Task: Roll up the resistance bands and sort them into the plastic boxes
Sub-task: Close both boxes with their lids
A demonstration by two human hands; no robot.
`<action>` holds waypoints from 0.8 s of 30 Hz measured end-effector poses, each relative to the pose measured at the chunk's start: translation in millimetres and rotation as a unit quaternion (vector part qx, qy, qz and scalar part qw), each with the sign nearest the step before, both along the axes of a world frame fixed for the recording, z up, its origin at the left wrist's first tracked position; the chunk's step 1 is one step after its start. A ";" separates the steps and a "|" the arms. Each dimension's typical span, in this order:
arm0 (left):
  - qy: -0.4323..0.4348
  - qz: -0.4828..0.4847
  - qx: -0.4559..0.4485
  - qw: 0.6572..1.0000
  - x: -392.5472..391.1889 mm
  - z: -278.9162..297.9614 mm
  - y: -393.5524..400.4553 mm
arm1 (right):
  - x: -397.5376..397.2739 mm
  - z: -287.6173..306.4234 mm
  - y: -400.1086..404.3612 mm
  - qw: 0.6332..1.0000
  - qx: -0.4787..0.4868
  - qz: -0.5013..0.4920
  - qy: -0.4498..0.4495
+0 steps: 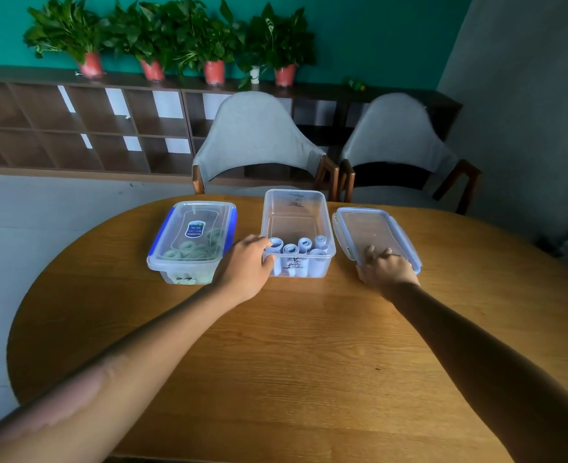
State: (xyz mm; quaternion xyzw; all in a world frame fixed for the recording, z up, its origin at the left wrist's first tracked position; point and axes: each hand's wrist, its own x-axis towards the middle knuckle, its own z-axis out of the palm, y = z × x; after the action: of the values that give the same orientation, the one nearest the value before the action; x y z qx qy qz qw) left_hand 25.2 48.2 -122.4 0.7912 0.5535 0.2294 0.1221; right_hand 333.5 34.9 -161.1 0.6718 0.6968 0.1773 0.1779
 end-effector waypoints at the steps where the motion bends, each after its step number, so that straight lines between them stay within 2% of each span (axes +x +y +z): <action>1: -0.008 -0.004 -0.025 1.000 0.6 -0.5 0.4 | -0.9 4.0 -2.2 1.000 0.004 0.000 -0.003; 5: -0.065 -0.010 -0.103 0.992 3.2 -2.2 5.0 | 0.0 32.3 -4.5 0.999 0.033 -0.022 0.030; 8: -0.101 -0.008 -0.109 0.989 3.7 -4.5 8.1 | 0.1 70.3 -5.9 0.993 0.081 -0.047 0.066; 12: -0.092 -0.014 -0.096 0.991 2.3 -10.7 6.6 | -12.4 109.3 -10.3 0.988 0.120 -0.034 0.094; 18: -0.104 -0.015 -0.096 0.990 3.8 -12.0 -3.1 | -62.9 126.9 -18.1 0.990 0.127 0.047 0.031; 24: -0.174 -0.014 -0.128 0.976 -2.6 -9.9 -7.5 | -107.1 96.5 -0.2 0.967 0.178 0.168 -0.066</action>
State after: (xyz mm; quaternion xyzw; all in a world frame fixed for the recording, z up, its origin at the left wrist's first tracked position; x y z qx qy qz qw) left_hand 22.6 40.7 -132.2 0.7248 0.5372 0.2894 0.3200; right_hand 226.5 34.7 -64.6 0.5530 0.7432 0.3703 0.0687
